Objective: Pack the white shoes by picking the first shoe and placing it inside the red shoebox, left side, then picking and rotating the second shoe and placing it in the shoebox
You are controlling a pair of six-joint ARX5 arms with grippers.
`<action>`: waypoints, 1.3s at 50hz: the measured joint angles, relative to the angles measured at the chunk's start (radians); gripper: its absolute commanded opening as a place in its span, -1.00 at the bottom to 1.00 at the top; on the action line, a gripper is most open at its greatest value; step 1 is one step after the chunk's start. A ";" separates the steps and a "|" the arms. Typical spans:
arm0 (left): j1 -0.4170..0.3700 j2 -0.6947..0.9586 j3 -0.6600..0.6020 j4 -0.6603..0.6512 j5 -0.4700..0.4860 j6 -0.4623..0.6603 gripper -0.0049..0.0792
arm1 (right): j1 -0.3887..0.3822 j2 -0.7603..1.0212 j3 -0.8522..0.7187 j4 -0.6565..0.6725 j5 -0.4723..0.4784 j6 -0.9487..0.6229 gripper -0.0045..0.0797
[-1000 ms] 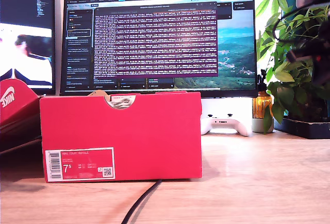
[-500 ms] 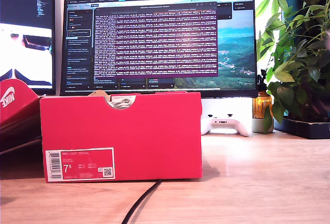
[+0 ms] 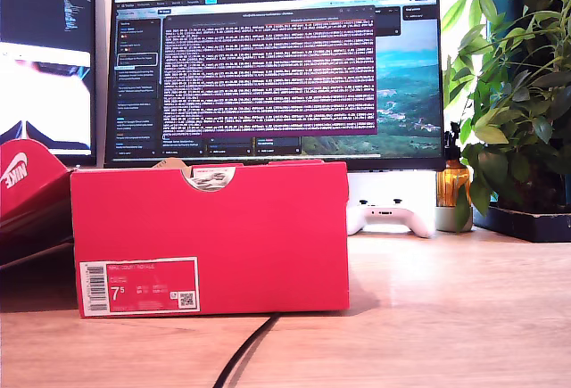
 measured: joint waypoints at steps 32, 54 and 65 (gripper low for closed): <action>0.053 -0.045 0.000 -0.040 -0.206 -0.082 -0.93 | -0.005 -0.363 -0.021 -0.165 0.029 0.010 -0.89; 0.277 -0.045 0.000 0.011 0.181 -0.099 -0.93 | 0.009 -0.372 -0.021 -0.180 -0.033 0.029 -0.89; 0.343 -0.045 0.000 -0.030 0.269 -0.106 -0.93 | 0.009 -0.373 -0.021 -0.258 -0.026 0.100 -0.89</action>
